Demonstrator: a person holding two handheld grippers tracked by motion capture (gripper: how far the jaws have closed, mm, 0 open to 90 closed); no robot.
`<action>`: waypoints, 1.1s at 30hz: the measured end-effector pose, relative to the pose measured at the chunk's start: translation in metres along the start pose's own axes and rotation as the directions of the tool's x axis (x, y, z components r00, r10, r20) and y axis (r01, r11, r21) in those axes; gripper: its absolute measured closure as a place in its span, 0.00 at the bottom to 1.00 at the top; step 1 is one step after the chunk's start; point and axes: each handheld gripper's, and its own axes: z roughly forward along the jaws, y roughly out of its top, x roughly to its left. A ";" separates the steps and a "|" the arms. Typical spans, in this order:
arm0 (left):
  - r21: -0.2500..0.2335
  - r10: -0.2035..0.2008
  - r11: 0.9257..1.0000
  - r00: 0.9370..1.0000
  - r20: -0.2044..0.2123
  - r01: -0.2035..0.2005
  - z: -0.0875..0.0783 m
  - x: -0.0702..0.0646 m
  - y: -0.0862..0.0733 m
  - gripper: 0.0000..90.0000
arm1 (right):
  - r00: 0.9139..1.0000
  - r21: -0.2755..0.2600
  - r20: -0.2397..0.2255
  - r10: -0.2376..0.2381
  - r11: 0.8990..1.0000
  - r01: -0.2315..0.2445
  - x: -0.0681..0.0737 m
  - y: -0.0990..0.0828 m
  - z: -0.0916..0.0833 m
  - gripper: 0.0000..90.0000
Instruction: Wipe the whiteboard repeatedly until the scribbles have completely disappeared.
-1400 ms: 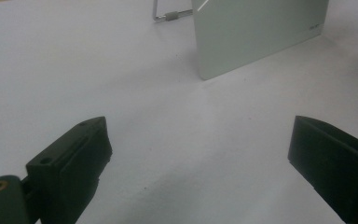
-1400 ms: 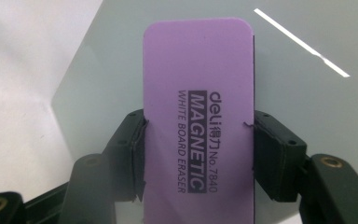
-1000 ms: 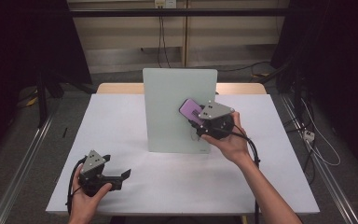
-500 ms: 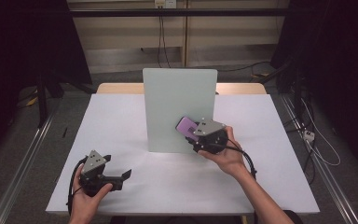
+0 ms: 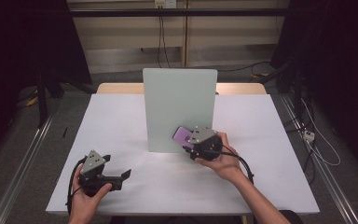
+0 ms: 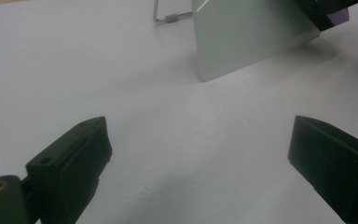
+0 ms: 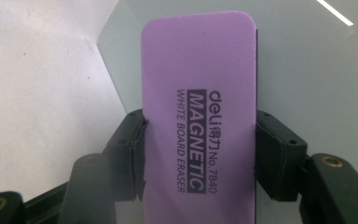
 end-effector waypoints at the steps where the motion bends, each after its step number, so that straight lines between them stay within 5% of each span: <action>1: 0.002 0.001 1.000 1.000 0.002 -0.001 0.000 0.000 0.000 0.06 | 1.000 0.003 -0.003 -0.003 1.000 0.003 0.001 0.000 0.001 0.47; 13: -0.001 0.001 1.000 1.000 0.003 -0.001 0.000 0.001 0.000 0.06 | 1.000 0.026 -0.020 -0.023 0.999 0.024 0.004 0.001 0.005 0.47; 27: 0.000 0.010 1.000 1.000 0.008 -0.010 0.002 -0.001 0.001 0.06 | 0.990 -0.075 0.135 0.033 0.997 -0.023 -0.047 0.030 -0.040 0.47; 33: -0.006 0.002 1.000 1.000 0.003 -0.002 0.000 0.001 0.001 0.06 | 0.989 -0.068 0.146 0.012 0.998 -0.002 -0.038 0.023 -0.035 0.47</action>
